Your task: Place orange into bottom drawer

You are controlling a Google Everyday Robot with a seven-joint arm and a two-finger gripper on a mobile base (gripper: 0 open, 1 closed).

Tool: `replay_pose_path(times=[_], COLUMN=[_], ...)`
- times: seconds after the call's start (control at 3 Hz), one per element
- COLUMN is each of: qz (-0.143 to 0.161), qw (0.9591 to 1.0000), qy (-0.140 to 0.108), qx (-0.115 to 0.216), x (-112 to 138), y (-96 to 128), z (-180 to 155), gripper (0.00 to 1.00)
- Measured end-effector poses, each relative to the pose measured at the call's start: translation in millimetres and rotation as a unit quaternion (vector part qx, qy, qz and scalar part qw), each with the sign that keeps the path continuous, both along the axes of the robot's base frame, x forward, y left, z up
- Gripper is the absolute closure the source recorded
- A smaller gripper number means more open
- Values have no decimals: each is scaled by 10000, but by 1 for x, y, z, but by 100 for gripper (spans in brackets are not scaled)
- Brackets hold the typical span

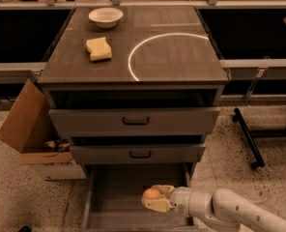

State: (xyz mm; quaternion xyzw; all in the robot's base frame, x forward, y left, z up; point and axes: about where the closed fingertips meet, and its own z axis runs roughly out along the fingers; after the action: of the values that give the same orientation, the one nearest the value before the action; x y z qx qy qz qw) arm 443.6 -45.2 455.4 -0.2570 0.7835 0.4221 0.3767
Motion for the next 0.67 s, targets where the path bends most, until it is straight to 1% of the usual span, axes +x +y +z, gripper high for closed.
replay_pose_path(times=[0.33,0.67], qz=[-5,-5], qw=[9997,9997], qy=[177,177], qx=[180,180], x=[-7,-7], y=[10,10], z=[-19,-19], gripper=[100,100])
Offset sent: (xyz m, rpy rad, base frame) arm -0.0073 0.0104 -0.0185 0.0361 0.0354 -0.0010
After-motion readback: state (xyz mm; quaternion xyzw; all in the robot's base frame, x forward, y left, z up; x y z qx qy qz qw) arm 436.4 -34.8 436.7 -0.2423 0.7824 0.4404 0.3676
